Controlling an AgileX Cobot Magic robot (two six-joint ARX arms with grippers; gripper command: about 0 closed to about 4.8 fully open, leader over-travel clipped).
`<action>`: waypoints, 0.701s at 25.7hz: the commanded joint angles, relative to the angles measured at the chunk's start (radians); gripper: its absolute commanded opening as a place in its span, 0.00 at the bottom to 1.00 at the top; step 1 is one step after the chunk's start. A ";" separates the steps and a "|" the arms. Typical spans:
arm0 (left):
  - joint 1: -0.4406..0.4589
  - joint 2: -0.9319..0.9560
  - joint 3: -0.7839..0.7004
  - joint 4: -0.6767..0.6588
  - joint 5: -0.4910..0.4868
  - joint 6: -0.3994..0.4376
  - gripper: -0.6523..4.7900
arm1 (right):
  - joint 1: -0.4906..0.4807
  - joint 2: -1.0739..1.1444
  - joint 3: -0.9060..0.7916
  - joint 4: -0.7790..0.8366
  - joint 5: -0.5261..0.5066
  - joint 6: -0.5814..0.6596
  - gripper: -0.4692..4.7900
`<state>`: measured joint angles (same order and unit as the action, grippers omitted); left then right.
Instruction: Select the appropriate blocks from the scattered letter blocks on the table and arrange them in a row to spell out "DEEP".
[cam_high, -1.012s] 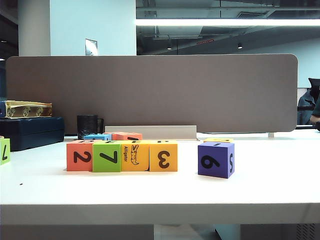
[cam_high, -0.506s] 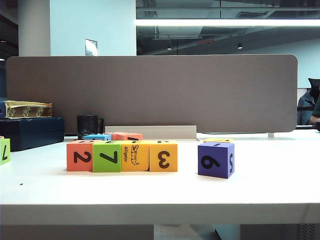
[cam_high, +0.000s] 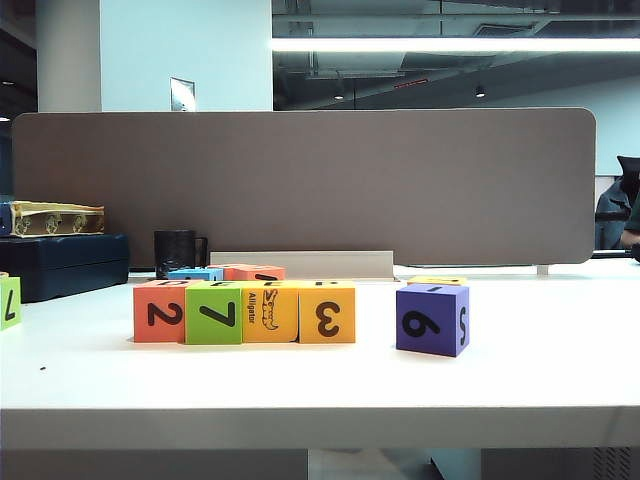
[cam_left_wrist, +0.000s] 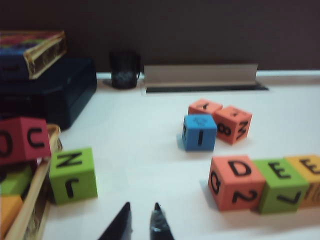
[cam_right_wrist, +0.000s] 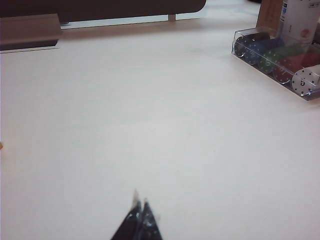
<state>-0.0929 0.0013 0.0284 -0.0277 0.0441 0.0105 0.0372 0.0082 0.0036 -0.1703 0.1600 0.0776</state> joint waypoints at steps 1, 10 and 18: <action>0.013 0.009 0.001 -0.046 0.026 -0.008 0.21 | 0.000 -0.011 -0.002 0.006 -0.002 0.001 0.09; 0.070 0.119 0.010 0.030 0.133 -0.029 0.21 | 0.000 -0.011 -0.002 0.006 -0.002 0.001 0.09; 0.070 0.045 0.006 -0.100 0.131 -0.018 0.21 | 0.000 -0.011 -0.002 0.006 -0.002 0.001 0.09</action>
<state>-0.0227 0.0624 0.0307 -0.0761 0.1722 -0.0154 0.0376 0.0082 0.0036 -0.1703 0.1600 0.0776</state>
